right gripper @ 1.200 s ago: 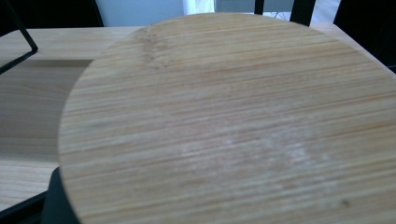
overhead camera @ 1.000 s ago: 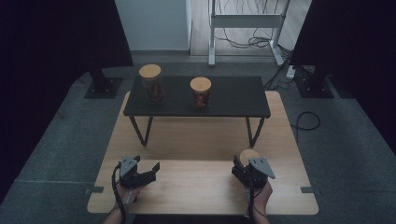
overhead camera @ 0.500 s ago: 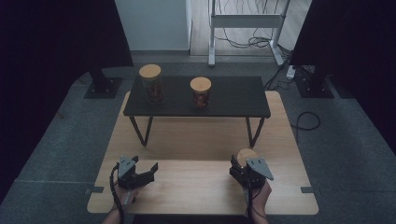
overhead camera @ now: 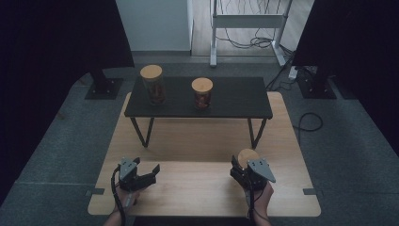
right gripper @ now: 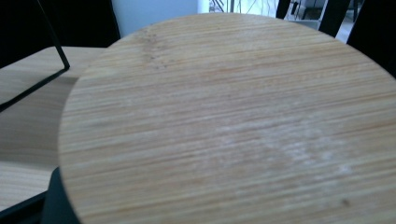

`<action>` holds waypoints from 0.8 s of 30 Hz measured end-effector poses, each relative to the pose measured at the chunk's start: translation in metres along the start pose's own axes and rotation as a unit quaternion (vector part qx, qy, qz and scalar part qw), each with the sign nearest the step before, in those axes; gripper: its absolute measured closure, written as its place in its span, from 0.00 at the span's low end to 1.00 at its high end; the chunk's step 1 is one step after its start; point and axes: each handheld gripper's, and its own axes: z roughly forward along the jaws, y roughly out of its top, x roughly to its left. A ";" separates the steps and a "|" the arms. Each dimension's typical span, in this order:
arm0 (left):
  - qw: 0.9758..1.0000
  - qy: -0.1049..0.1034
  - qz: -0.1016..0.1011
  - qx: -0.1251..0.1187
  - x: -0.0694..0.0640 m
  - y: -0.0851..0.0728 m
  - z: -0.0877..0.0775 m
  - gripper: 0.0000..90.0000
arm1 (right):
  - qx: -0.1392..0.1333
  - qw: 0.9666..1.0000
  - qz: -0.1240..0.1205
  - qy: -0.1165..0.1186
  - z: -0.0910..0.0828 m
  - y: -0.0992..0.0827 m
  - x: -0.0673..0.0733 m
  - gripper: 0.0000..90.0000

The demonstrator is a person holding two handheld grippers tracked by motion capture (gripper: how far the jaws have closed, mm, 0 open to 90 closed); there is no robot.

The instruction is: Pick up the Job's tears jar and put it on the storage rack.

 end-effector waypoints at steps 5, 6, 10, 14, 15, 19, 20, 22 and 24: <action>1.000 0.000 0.000 -0.001 -0.001 0.000 0.000 0.10 | -0.007 1.000 0.003 0.001 -0.003 0.006 -0.002 0.28; 1.000 0.001 0.000 -0.001 -0.001 0.000 0.000 0.10 | -0.008 1.000 0.004 0.001 -0.003 0.006 -0.003 0.28; 1.000 0.001 -0.001 0.000 0.000 0.000 0.000 0.10 | -0.009 1.000 0.004 0.002 -0.003 0.008 -0.003 0.28; 1.000 0.001 -0.001 0.001 0.000 0.000 0.000 0.10 | -0.011 1.000 0.002 0.005 -0.002 0.010 -0.002 0.28; 1.000 0.001 -0.001 0.000 0.000 0.000 0.000 0.10 | -0.012 1.000 0.000 0.006 -0.001 0.010 -0.002 0.28; 1.000 0.002 -0.002 -0.001 0.001 0.000 -0.001 0.10 | -0.017 1.000 -0.005 0.009 -0.002 0.014 0.000 0.28; 1.000 0.002 -0.002 -0.001 0.001 0.000 -0.001 0.10 | -0.019 1.000 -0.006 0.010 -0.002 0.015 0.001 0.28; 1.000 0.002 -0.003 -0.002 0.001 0.000 -0.001 0.10 | -0.022 1.000 -0.009 0.011 -0.003 0.018 0.001 0.28; 1.000 0.002 -0.002 -0.002 0.001 0.000 -0.001 0.10 | -0.025 1.000 -0.011 0.012 -0.004 0.022 0.002 0.28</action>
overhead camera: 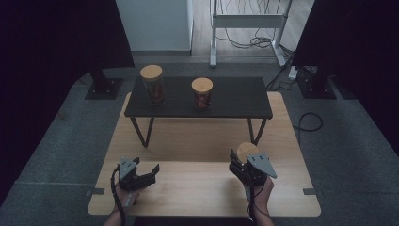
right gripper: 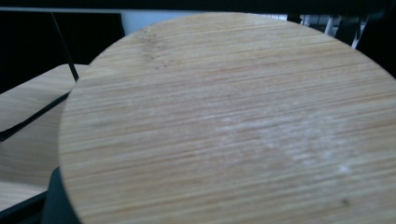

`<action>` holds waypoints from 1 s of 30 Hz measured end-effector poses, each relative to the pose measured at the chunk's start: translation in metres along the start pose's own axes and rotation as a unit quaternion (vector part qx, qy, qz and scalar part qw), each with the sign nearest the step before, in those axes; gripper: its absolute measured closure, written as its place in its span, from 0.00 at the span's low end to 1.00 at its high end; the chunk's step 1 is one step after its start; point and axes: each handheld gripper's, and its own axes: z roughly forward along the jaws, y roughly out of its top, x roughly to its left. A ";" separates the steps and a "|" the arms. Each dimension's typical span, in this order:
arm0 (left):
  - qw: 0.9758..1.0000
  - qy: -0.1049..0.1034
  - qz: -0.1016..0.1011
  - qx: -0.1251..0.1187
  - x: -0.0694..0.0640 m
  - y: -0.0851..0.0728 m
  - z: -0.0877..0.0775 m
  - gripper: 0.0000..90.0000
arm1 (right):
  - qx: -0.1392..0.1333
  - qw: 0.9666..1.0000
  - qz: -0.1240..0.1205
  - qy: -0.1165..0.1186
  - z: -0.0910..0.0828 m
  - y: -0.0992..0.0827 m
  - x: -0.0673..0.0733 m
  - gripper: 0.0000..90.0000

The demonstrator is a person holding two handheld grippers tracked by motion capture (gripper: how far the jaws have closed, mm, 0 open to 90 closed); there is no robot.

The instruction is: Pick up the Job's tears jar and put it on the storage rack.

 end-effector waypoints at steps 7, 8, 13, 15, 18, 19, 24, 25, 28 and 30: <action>1.000 0.000 -0.002 -0.001 0.001 0.000 -0.001 0.10 | -0.009 1.000 -0.008 0.000 -0.001 0.012 0.001 0.28; 1.000 0.000 -0.002 -0.002 0.001 0.000 -0.001 0.10 | -0.010 1.000 -0.011 0.000 -0.001 0.013 0.001 0.28; 1.000 0.000 -0.002 -0.002 0.001 0.000 -0.001 0.10 | -0.015 1.000 -0.016 0.000 0.000 0.018 0.001 0.28; 1.000 0.000 -0.002 -0.002 0.001 0.000 -0.001 0.10 | -0.016 1.000 -0.015 -0.001 0.001 0.019 0.001 0.28; 1.000 0.001 -0.002 -0.002 0.001 0.000 -0.001 0.10 | -0.020 1.000 -0.015 -0.001 0.002 0.020 0.001 0.28; 1.000 0.001 -0.002 -0.002 0.001 0.000 -0.001 0.10 | -0.023 1.000 -0.014 -0.001 0.002 0.020 0.000 0.28; 1.000 0.001 -0.002 -0.002 0.001 0.000 -0.001 0.10 | -0.030 0.999 -0.017 0.000 0.003 0.023 -0.001 0.28; 1.000 0.001 -0.002 -0.002 0.001 0.000 -0.001 0.10 | -0.031 0.999 -0.017 0.000 0.004 0.023 -0.001 0.28; 1.000 0.001 -0.002 -0.002 0.001 0.000 -0.001 0.10 | -0.033 0.999 -0.016 0.001 0.004 0.026 -0.002 0.28; 1.000 0.001 -0.002 -0.002 0.001 0.000 -0.001 0.10 | -0.034 0.999 -0.017 0.000 0.004 0.027 -0.001 0.28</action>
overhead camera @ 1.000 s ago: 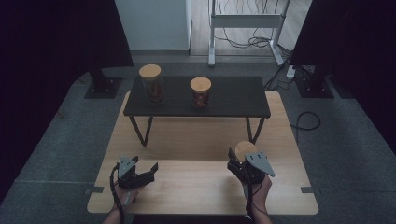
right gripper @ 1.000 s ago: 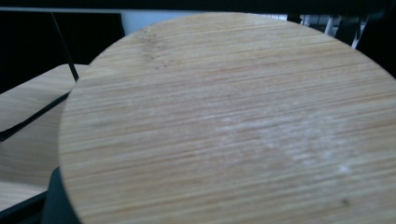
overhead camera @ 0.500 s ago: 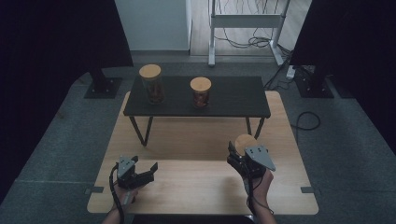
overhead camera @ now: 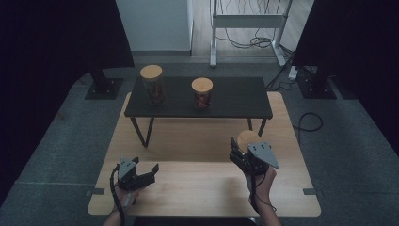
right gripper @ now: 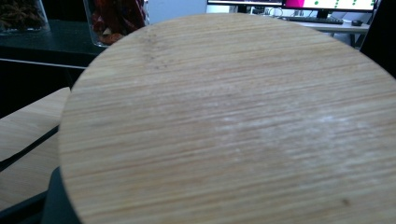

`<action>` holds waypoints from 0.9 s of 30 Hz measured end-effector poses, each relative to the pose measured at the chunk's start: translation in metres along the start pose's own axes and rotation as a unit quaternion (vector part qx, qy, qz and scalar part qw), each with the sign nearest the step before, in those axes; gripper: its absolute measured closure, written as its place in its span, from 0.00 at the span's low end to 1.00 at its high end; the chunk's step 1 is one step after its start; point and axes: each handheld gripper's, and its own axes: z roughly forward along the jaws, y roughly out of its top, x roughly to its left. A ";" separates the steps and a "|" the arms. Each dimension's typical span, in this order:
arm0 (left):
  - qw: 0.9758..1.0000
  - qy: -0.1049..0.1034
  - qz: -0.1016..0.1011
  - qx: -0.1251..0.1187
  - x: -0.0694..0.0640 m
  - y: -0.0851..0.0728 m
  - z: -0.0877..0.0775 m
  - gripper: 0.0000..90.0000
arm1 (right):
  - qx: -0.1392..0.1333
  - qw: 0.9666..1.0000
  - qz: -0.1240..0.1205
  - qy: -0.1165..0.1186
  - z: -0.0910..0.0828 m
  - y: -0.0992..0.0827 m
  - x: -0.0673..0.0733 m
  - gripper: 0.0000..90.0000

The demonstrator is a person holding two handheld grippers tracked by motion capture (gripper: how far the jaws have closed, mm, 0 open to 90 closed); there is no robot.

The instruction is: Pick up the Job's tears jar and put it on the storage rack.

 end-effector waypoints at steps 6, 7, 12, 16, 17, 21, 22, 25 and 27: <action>1.000 0.000 0.000 0.000 0.000 0.000 0.000 0.10 | -0.003 1.000 -0.001 -0.001 0.001 0.004 0.000 0.28; 1.000 0.000 -0.001 -0.001 0.000 0.000 0.000 0.10 | -0.003 1.000 -0.002 -0.002 0.001 0.005 0.000 0.28; 1.000 0.000 -0.001 0.000 0.000 0.000 0.000 0.10 | -0.004 1.000 -0.002 -0.003 0.002 0.009 0.000 0.28; 1.000 0.001 -0.001 0.000 0.001 0.000 0.000 0.10 | -0.006 1.000 -0.004 -0.003 0.004 0.012 0.000 0.28; 1.000 0.001 -0.002 0.000 0.001 0.000 0.000 0.10 | -0.007 1.000 -0.004 -0.003 0.004 0.013 0.000 0.28; 1.000 0.001 -0.002 -0.001 0.001 0.000 0.000 0.10 | -0.010 1.000 -0.005 -0.004 0.004 0.016 0.000 0.28; 1.000 0.001 -0.002 -0.001 0.001 0.000 0.000 0.10 | -0.011 1.000 -0.005 -0.005 0.004 0.017 0.000 0.28; 1.000 0.002 -0.002 -0.001 0.001 0.000 0.000 0.10 | -0.013 1.000 -0.006 -0.005 0.005 0.019 0.000 0.28; 1.000 0.003 -0.003 -0.002 0.000 0.000 0.000 0.10 | -0.013 1.000 -0.006 -0.004 0.006 0.020 0.000 0.28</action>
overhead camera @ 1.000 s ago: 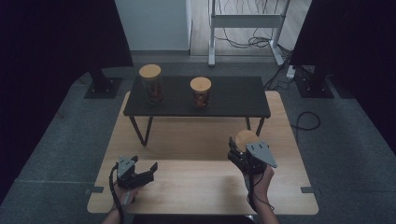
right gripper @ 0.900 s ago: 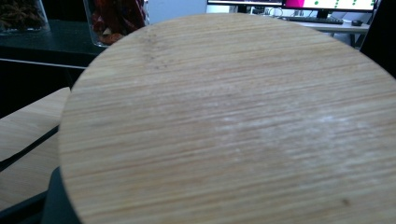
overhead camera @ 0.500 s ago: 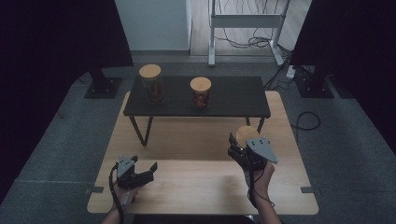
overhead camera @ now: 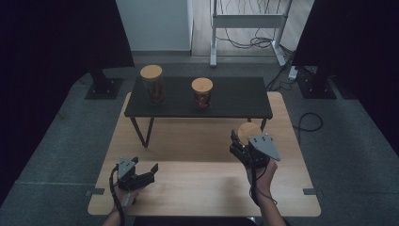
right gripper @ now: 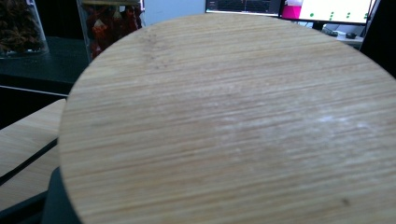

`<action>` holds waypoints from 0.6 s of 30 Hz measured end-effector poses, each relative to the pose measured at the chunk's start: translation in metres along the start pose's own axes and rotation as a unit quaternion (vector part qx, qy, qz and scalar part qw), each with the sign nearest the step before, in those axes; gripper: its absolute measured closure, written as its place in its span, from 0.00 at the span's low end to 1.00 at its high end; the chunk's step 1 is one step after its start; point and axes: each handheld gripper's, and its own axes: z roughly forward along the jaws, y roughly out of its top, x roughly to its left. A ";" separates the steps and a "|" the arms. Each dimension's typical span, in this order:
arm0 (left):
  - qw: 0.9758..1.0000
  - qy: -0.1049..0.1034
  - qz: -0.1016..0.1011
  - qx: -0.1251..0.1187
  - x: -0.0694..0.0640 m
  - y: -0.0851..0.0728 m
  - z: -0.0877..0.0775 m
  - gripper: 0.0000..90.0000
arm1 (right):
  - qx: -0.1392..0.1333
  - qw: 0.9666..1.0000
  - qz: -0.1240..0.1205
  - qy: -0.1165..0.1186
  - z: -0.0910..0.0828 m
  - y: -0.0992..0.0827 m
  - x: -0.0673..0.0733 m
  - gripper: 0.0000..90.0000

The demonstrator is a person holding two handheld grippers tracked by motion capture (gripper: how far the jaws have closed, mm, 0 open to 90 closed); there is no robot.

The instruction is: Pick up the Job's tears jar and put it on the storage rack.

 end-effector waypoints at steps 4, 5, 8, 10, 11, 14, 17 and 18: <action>1.000 0.000 0.000 0.000 0.000 0.000 0.000 0.10 | 0.000 1.000 0.000 0.000 0.003 0.003 0.000 0.28; 1.000 0.001 -0.001 0.000 0.000 0.000 0.000 0.10 | 0.000 1.000 0.000 0.000 0.003 0.003 0.000 0.28; 1.000 0.001 -0.001 0.000 0.001 0.000 0.000 0.10 | -0.001 1.000 0.001 -0.001 0.005 0.005 0.000 0.28; 1.000 0.000 -0.001 0.001 0.001 0.000 0.000 0.10 | -0.001 1.000 0.001 -0.001 0.007 0.007 0.000 0.28; 1.000 0.000 -0.001 0.001 0.001 0.000 0.000 0.10 | -0.001 1.000 0.002 -0.001 0.008 0.007 0.000 0.28; 1.000 0.000 -0.001 0.000 0.001 0.000 0.000 0.10 | -0.001 1.000 0.001 -0.002 0.009 0.009 0.001 0.28; 1.000 0.000 -0.002 0.000 0.001 0.000 0.000 0.10 | -0.001 1.000 0.001 -0.002 0.012 0.011 0.002 0.28; 1.000 0.001 -0.001 0.000 0.001 0.000 0.000 0.10 | -0.001 1.000 0.001 -0.002 0.013 0.012 0.002 0.28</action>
